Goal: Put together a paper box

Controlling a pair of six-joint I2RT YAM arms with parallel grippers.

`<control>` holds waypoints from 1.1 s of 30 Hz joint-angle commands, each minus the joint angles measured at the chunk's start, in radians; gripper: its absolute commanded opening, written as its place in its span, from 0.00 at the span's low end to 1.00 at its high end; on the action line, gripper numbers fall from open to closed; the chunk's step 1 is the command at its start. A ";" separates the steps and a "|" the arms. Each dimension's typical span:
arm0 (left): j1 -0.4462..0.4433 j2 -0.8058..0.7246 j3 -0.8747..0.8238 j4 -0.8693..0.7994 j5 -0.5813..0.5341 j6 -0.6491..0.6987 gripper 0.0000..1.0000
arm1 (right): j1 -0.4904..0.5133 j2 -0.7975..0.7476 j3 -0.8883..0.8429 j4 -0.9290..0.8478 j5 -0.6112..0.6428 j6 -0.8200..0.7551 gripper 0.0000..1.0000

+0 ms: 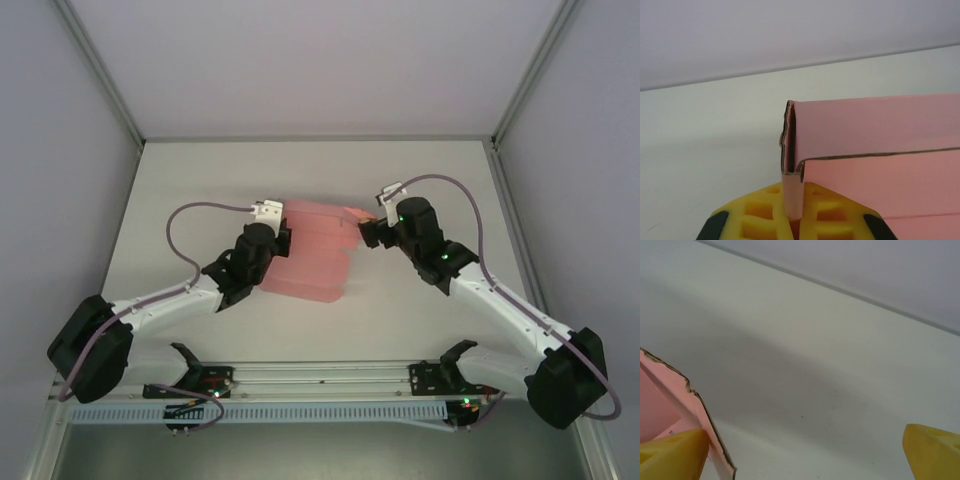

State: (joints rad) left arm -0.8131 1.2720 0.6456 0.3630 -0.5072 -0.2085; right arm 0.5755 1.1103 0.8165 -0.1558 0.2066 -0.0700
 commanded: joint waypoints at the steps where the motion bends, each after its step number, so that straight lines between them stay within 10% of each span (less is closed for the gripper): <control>1: 0.004 -0.015 -0.010 0.002 0.017 0.002 0.00 | -0.004 0.025 0.027 0.030 -0.107 0.003 1.00; 11: 0.002 0.007 0.008 0.010 0.056 -0.009 0.00 | 0.000 0.096 0.011 0.174 -0.306 0.018 1.00; 18: 0.002 0.005 0.008 0.016 0.064 -0.070 0.00 | 0.003 0.114 -0.057 0.376 -0.169 0.203 1.00; 33: 0.062 -0.031 0.000 -0.021 0.030 -0.119 0.00 | -0.025 -0.026 -0.141 0.033 -0.034 0.209 1.00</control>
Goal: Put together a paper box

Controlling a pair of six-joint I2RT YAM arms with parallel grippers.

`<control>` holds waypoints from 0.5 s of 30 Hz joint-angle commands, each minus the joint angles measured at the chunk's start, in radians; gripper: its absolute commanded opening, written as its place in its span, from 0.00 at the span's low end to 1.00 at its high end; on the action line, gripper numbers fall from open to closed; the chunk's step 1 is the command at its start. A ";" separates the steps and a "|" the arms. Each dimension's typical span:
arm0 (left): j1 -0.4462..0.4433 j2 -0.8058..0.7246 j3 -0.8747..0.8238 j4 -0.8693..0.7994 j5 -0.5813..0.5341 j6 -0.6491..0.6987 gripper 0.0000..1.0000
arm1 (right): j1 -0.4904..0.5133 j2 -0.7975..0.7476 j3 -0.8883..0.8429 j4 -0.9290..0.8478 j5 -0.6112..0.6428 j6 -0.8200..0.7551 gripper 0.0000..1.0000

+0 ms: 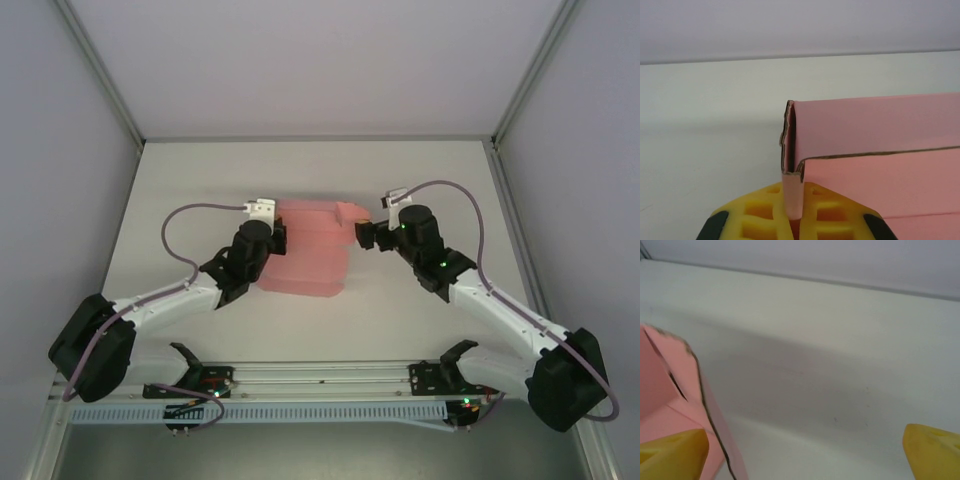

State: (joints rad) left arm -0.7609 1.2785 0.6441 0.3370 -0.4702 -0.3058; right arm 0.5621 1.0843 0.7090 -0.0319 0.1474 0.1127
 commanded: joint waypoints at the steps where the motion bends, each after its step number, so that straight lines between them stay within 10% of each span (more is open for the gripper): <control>1: 0.012 -0.045 0.001 0.006 -0.005 -0.020 0.00 | -0.012 0.006 -0.039 -0.091 0.020 0.031 1.00; 15: 0.013 -0.035 -0.006 0.024 0.038 -0.019 0.00 | -0.017 0.132 0.015 0.004 -0.089 0.025 1.00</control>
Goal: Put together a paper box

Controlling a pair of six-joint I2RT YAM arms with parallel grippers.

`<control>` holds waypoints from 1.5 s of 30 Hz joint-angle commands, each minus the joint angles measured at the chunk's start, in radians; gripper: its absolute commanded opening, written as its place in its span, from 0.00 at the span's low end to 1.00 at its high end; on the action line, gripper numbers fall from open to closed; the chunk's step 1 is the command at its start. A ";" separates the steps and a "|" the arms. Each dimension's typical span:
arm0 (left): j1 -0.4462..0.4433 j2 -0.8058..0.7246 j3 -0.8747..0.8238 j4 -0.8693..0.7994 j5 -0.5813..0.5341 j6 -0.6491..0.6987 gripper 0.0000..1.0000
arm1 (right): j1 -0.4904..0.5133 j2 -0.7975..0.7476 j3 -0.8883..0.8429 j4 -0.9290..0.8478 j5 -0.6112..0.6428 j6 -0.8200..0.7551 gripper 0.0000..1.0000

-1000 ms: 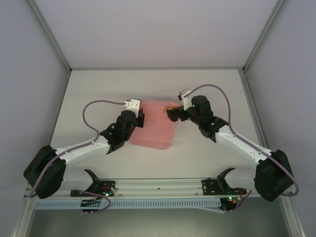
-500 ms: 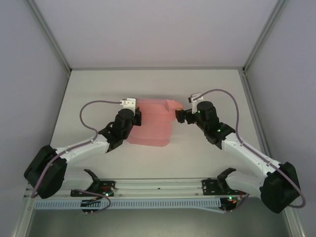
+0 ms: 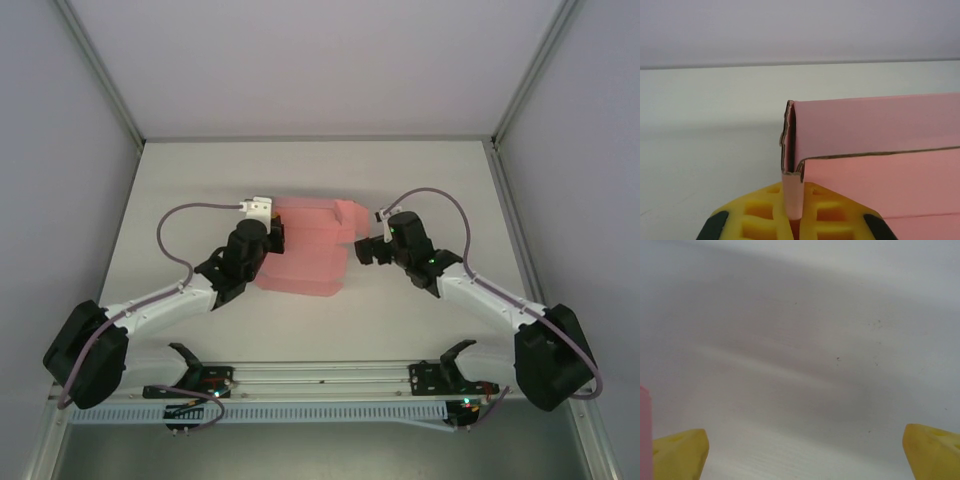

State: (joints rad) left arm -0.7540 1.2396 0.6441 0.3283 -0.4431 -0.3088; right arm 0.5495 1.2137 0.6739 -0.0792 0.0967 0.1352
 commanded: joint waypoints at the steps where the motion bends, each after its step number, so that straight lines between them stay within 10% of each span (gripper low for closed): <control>1: 0.006 0.006 -0.008 0.035 0.012 -0.014 0.00 | -0.004 0.003 0.054 0.060 -0.043 -0.001 1.00; 17: 0.006 0.032 -0.004 0.049 0.054 -0.033 0.00 | 0.011 0.062 0.101 0.205 -0.190 0.014 1.00; 31: 0.005 0.027 0.000 0.042 0.054 -0.078 0.00 | 0.135 0.189 0.141 0.311 0.076 0.020 1.00; 45: 0.102 -0.024 -0.034 -0.041 0.023 -0.113 0.00 | 0.110 -0.155 0.051 0.056 -0.017 -0.015 1.00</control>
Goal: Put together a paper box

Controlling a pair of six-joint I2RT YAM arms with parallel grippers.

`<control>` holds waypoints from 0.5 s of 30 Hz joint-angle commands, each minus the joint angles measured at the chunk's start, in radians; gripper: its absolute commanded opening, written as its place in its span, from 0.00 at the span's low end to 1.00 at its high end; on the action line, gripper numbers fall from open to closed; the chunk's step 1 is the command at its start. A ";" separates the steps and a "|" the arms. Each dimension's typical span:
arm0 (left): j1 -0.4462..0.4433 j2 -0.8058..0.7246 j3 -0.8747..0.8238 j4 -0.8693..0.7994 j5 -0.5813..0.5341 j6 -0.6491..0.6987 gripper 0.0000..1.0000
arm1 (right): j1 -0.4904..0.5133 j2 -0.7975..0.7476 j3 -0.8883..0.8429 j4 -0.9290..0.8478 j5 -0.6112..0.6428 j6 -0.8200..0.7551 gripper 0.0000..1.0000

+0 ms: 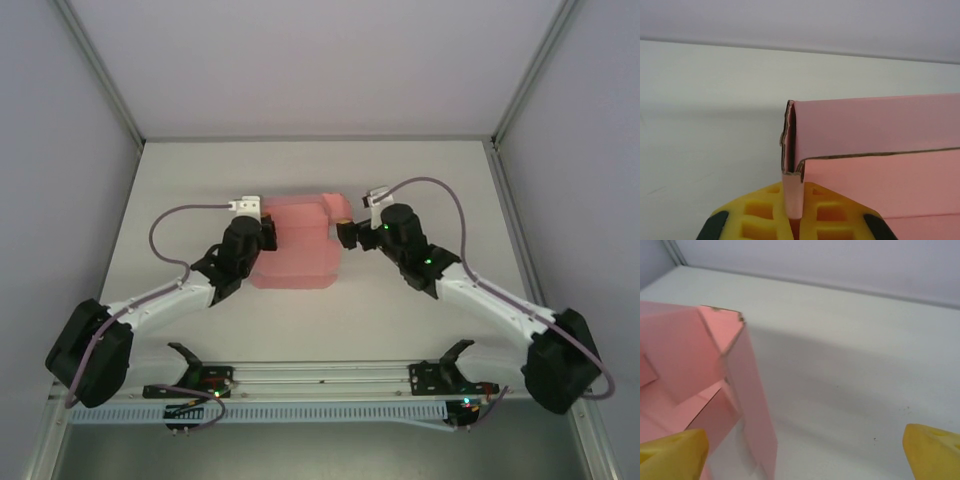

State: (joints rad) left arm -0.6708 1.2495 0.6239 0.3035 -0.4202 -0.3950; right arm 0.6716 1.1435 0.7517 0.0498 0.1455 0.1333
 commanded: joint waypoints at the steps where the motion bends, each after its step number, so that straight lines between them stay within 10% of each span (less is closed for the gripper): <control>1: 0.027 -0.041 -0.018 -0.019 0.006 -0.027 0.00 | -0.027 -0.123 -0.036 -0.081 -0.092 -0.010 1.00; 7: 0.041 -0.086 -0.043 0.007 0.070 -0.005 0.00 | -0.203 -0.203 -0.028 -0.126 -0.158 0.014 1.00; 15: 0.042 -0.107 -0.047 0.020 0.139 0.026 0.00 | -0.376 0.079 0.133 -0.209 -0.462 -0.033 1.00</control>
State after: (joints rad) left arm -0.6346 1.1633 0.5877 0.2932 -0.3180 -0.3870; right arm 0.2977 1.1515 0.8188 -0.1081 -0.1352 0.1406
